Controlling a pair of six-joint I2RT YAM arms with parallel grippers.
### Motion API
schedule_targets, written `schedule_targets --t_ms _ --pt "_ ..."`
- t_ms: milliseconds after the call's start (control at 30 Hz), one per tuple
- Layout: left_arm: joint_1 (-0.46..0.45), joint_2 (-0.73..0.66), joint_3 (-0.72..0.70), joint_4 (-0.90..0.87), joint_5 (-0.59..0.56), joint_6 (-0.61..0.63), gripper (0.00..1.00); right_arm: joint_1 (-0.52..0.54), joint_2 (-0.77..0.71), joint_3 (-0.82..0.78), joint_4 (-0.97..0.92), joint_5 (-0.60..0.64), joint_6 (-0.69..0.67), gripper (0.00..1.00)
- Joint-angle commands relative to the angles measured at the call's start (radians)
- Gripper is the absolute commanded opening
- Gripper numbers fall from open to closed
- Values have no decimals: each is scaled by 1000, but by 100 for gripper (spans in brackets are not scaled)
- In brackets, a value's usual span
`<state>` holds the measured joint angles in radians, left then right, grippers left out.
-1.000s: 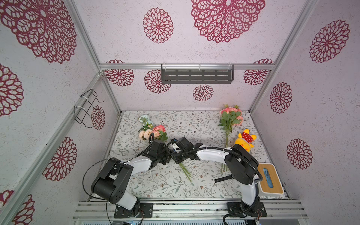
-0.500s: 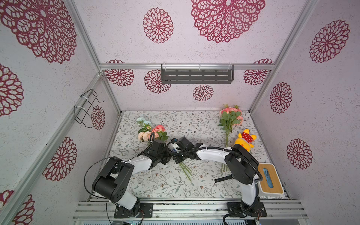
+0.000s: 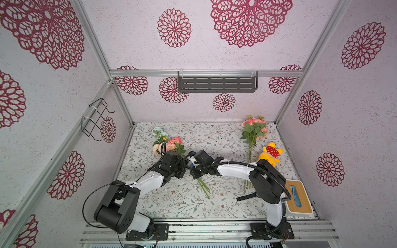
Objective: Wrap bouquets with tape
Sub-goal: Wrap the tape around the bouquet.
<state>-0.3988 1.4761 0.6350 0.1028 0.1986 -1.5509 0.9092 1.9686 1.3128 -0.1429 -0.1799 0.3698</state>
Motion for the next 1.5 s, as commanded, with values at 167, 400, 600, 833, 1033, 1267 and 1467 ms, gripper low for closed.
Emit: schedule_targets --t_ms 167,400,600,833,1033,1267,1467 --pt "-22 89 78 41 45 52 70 -10 -72 19 53 -3 35 0" --pt "-26 139 65 106 75 20 48 -11 -70 16 51 -12 32 0" --pt "-30 139 59 106 74 12 22 -14 -76 4 58 -19 31 0" --pt "-28 132 60 97 70 11 1 -17 -88 -23 69 -29 28 0" --pt "-27 127 77 64 57 31 0 -25 -102 -49 66 -45 39 14" --pt "-26 91 81 -4 15 50 0 -69 -177 -135 80 -60 104 44" --pt "-24 75 114 -29 7 84 0 -76 -175 -165 57 -79 84 45"
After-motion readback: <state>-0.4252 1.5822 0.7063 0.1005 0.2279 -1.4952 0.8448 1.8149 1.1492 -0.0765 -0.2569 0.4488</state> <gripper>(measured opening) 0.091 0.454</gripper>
